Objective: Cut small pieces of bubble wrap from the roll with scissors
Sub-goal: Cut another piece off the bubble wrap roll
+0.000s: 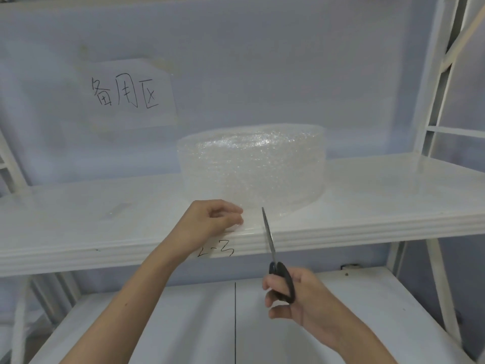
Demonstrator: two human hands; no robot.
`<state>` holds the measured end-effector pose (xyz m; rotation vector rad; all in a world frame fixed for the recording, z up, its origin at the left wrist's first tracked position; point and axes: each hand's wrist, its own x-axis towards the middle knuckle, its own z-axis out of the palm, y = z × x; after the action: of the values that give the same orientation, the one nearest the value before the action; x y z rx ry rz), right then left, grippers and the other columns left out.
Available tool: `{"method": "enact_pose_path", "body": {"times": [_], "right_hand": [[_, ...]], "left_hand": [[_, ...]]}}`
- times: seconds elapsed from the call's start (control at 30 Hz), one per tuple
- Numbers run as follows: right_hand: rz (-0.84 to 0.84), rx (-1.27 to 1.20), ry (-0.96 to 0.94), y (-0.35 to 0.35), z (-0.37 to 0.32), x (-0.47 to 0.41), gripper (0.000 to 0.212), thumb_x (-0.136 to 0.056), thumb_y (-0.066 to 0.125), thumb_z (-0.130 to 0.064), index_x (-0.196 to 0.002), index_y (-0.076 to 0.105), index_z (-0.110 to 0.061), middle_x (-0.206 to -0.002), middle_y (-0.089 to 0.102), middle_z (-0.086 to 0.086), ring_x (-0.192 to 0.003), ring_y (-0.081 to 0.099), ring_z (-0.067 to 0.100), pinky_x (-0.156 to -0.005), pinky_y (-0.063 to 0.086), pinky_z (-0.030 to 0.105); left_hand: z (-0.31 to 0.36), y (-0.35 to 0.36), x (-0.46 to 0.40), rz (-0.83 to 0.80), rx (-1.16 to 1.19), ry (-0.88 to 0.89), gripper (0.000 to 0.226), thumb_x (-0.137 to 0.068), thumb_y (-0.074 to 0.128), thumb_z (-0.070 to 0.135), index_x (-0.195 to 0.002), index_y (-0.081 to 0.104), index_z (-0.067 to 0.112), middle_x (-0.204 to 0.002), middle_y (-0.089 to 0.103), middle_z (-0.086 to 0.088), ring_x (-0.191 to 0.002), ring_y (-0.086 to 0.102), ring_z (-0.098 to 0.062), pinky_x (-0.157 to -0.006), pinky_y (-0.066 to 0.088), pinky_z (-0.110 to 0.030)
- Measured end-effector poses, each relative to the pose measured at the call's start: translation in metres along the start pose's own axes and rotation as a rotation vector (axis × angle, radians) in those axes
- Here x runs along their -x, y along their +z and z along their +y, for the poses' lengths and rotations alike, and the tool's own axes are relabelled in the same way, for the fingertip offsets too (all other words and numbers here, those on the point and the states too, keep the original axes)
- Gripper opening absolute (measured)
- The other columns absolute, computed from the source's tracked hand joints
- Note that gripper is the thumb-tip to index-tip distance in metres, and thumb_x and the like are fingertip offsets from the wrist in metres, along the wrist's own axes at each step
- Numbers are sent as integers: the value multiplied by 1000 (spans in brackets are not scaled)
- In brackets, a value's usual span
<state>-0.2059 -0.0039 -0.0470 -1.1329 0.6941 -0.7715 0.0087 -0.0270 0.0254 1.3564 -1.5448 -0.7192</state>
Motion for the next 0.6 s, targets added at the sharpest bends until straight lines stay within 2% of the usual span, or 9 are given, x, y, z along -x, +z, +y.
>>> {"method": "enact_pose_path", "body": {"times": [0.1, 0.17, 0.23, 0.33, 0.47, 0.6], "right_hand": [[-59, -56, 42, 3, 11, -6, 32, -73, 72, -36, -61, 57, -10, -73, 56, 8, -60, 56, 21, -52, 51, 34], [-97, -61, 68, 4, 14, -7, 43, -65, 71, -50, -59, 54, -11, -72, 57, 7, -61, 56, 23, -52, 51, 34], [-131, -62, 68, 3, 16, -9, 46, -62, 69, -55, -59, 54, -11, -72, 57, 7, -62, 56, 24, -52, 52, 34], [-162, -42, 64, 1, 18, -12, 50, -63, 69, -58, -61, 52, -10, -72, 57, 6, -63, 57, 24, -54, 53, 35], [-171, 4, 116, 3, 19, -14, 66, -42, 83, -66, -59, 53, -9, -71, 58, 9, -60, 58, 25, -51, 55, 36], [-165, 44, -12, 9, 7, -17, 49, -64, 66, -57, -65, 50, -11, -76, 55, 7, -63, 55, 23, -53, 52, 35]], "left_hand": [[0, 2, 0, 18, 39, -6, 7, -88, 71, 16, -93, 76, 17, -85, 79, 2, -86, 73, -5, -74, 51, -18], [0, 4, 0, 32, 52, -5, 5, -89, 71, 19, -88, 75, 17, -84, 79, 1, -82, 71, -4, -74, 51, -20], [-1, 5, 0, 37, 55, -2, 7, -88, 71, 22, -83, 75, 18, -83, 79, 1, -81, 70, -5, -76, 50, -22], [0, 6, -1, 70, 63, 3, 10, -88, 71, 23, -82, 74, 15, -78, 78, 1, -72, 65, -3, -69, 47, -18], [2, 8, -3, 86, 83, 4, 11, -89, 70, 21, -84, 74, 12, -74, 76, 3, -59, 59, 4, -59, 45, -11], [5, 6, -2, 42, 51, 3, 12, -88, 71, 22, -81, 74, 13, -75, 76, 6, -53, 55, 7, -55, 41, -8]]}}
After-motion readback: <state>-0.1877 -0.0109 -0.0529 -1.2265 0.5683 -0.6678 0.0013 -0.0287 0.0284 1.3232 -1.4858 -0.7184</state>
